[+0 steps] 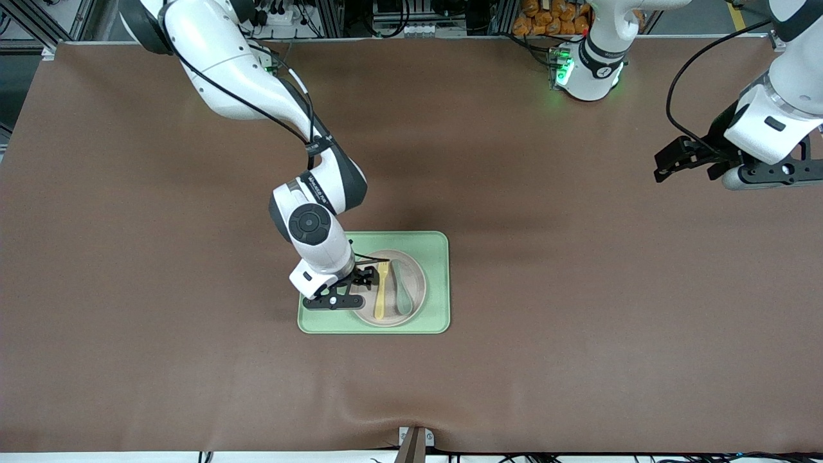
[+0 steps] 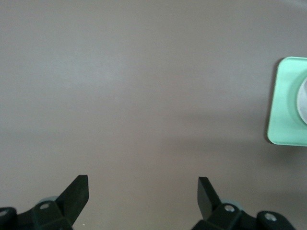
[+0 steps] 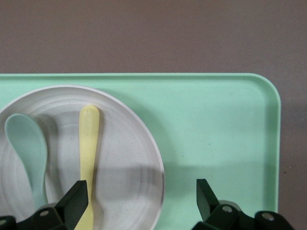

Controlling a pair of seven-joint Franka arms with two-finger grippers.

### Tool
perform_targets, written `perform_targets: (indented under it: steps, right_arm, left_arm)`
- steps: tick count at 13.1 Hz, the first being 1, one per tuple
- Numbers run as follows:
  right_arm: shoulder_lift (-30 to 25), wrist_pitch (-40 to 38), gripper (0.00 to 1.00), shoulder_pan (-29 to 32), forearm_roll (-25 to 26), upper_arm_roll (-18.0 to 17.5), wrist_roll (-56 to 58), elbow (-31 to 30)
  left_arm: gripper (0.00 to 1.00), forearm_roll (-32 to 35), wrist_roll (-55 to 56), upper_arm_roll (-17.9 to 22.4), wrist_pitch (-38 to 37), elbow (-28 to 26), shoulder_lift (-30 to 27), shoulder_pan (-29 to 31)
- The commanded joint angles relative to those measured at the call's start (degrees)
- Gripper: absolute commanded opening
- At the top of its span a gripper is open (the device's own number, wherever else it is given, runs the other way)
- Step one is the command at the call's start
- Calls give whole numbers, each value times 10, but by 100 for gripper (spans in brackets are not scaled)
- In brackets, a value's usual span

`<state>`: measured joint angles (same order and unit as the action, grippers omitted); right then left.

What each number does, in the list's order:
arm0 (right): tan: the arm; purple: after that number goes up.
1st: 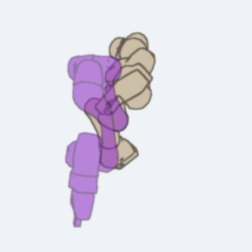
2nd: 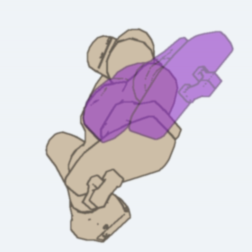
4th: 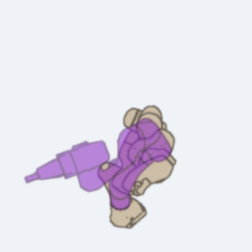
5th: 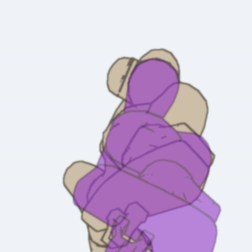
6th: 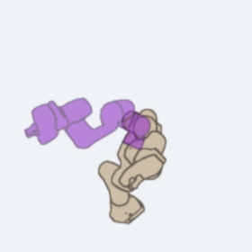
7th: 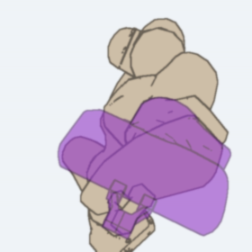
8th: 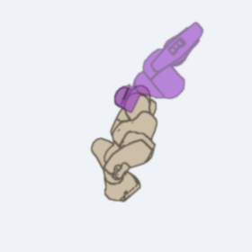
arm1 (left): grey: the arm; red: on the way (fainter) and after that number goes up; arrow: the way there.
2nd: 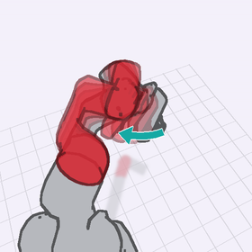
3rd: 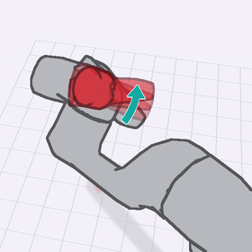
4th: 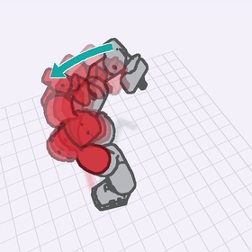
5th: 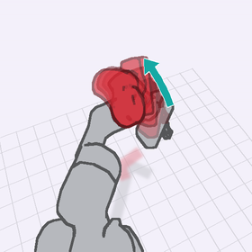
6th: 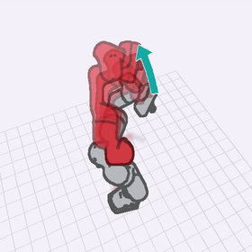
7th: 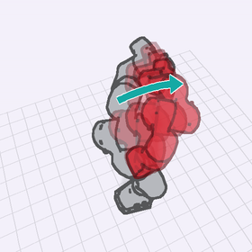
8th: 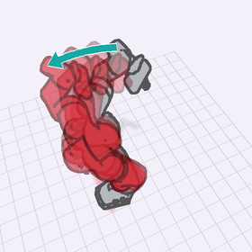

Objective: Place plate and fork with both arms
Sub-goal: 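Lower the right gripper over the yellow fork on the plate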

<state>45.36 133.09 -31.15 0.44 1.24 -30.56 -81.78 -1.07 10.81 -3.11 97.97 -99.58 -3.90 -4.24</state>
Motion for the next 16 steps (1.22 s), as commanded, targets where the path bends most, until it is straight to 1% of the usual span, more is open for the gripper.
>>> perform_targets:
  steps: [1,3,5,7,13,16]
  right_arm:
    - [18,-1,85,-9,13,4,-26,26]
    - [26,-1,85,-18,14,4,-45,33]
    - [31,-1,85,-24,14,3,-50,35]
    - [38,0,85,-34,16,4,-49,35]
    - [47,1,85,-42,12,3,-64,34]
    - [51,2,85,-43,12,3,-65,34]
  left_arm:
    - [100,20,11,-4,1,31,13,3]
    - [100,20,7,-2,1,59,28,4]
    - [100,19,4,-1,1,71,28,4]
    - [100,20,-4,9,-1,63,23,4]
    - [100,20,-5,11,-2,62,24,3]
    - [100,19,-25,11,-2,60,26,4]
